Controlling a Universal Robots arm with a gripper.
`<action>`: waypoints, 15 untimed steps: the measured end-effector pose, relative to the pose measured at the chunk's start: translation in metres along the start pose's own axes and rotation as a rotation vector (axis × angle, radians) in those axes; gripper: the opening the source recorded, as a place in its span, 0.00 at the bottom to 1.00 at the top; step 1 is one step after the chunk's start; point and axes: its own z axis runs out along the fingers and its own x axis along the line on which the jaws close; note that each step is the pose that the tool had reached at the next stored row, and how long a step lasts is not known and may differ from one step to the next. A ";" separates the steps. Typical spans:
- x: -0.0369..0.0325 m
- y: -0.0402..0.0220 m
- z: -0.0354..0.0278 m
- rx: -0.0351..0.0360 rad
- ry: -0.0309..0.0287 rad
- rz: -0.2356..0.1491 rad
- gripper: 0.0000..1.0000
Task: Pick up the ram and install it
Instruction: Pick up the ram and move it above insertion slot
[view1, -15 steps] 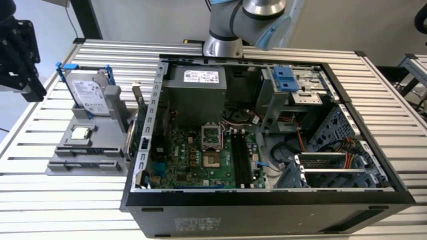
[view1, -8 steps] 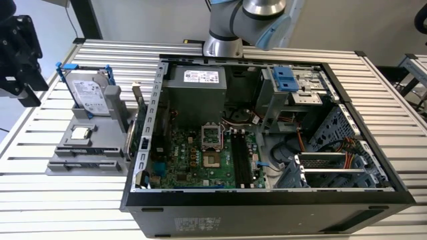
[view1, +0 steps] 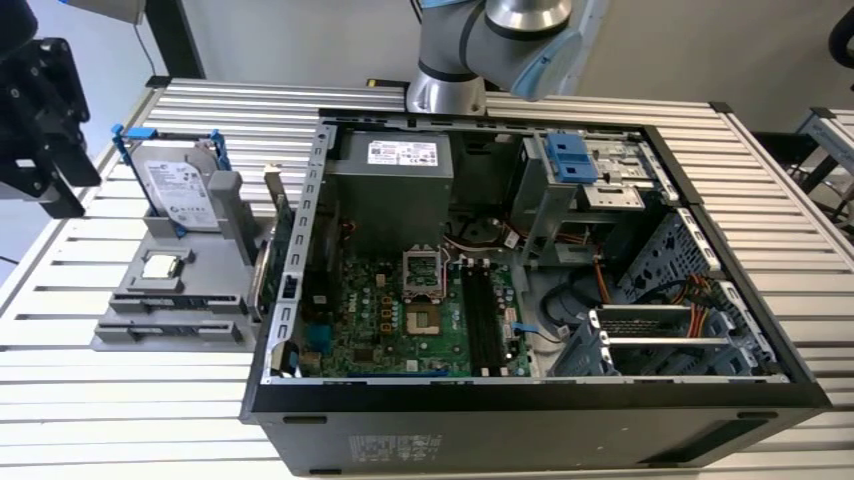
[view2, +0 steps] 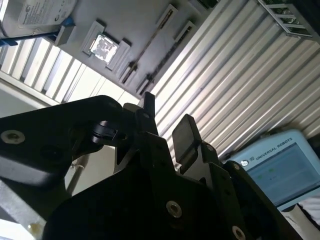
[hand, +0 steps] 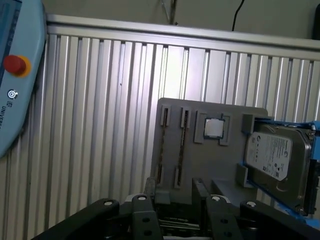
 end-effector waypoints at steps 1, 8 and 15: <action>-0.0001 0.0001 0.0009 0.0006 0.0000 0.003 1.00; -0.0001 0.0000 0.0019 0.0009 -0.0001 0.008 1.00; 0.0000 -0.0001 0.0146 0.0017 0.0001 0.012 1.00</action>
